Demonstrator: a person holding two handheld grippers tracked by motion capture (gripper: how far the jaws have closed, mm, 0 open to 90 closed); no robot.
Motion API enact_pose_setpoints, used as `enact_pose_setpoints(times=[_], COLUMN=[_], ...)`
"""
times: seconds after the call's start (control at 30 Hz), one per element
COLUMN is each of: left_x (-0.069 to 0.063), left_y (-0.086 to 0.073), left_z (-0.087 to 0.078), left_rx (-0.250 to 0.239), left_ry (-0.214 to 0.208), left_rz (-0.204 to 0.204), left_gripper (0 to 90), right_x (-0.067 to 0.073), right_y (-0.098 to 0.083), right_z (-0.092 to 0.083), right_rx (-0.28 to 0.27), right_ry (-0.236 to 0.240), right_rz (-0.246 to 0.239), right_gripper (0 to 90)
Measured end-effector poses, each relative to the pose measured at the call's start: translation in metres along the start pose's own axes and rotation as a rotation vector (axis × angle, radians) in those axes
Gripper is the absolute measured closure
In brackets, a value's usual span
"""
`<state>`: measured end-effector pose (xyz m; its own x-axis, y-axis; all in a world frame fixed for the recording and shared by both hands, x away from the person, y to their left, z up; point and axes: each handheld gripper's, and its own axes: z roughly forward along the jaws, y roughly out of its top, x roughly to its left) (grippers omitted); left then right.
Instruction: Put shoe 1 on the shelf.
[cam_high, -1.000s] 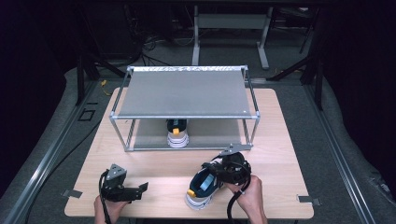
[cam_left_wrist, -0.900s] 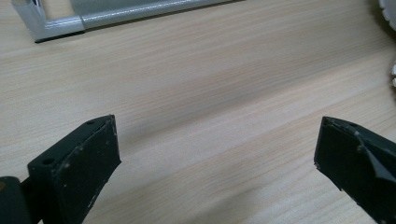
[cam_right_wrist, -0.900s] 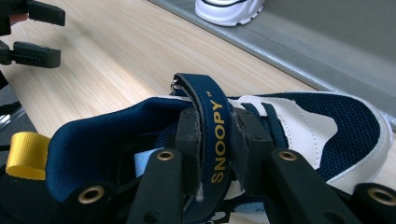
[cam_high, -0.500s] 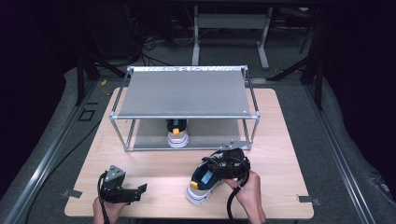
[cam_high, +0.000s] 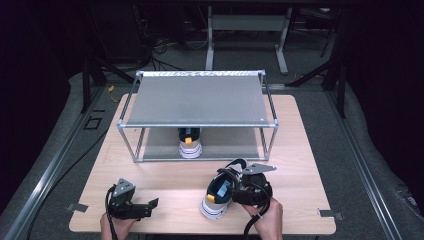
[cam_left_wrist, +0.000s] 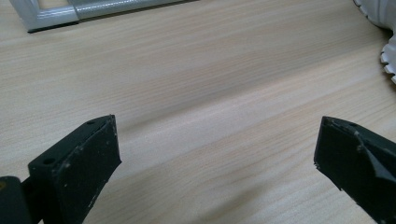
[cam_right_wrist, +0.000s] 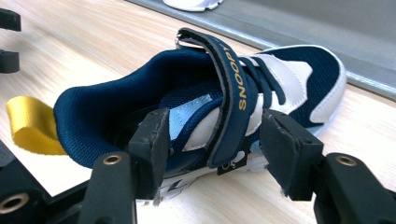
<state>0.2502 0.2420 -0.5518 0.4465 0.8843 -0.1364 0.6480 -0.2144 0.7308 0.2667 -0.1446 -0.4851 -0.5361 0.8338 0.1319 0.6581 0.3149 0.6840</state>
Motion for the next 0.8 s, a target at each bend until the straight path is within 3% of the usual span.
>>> enact_pose_setpoints(times=[0.5, 0.8], left_x=[0.0, 0.0], left_y=[-0.004, -0.006], left_z=[0.0, -0.001], left_rx=[0.001, 0.002], left_ry=[0.001, 0.011], left_rz=[0.009, 0.017], left_gripper=[0.0, 0.0], right_x=[-0.028, -0.045], right_y=[-0.008, -0.015], right_z=[-0.015, -0.022], right_rx=[-0.005, -0.017], right_ry=[-0.091, -0.141], right_rz=[-0.005, 0.022], right_gripper=[41.1, 39.3])
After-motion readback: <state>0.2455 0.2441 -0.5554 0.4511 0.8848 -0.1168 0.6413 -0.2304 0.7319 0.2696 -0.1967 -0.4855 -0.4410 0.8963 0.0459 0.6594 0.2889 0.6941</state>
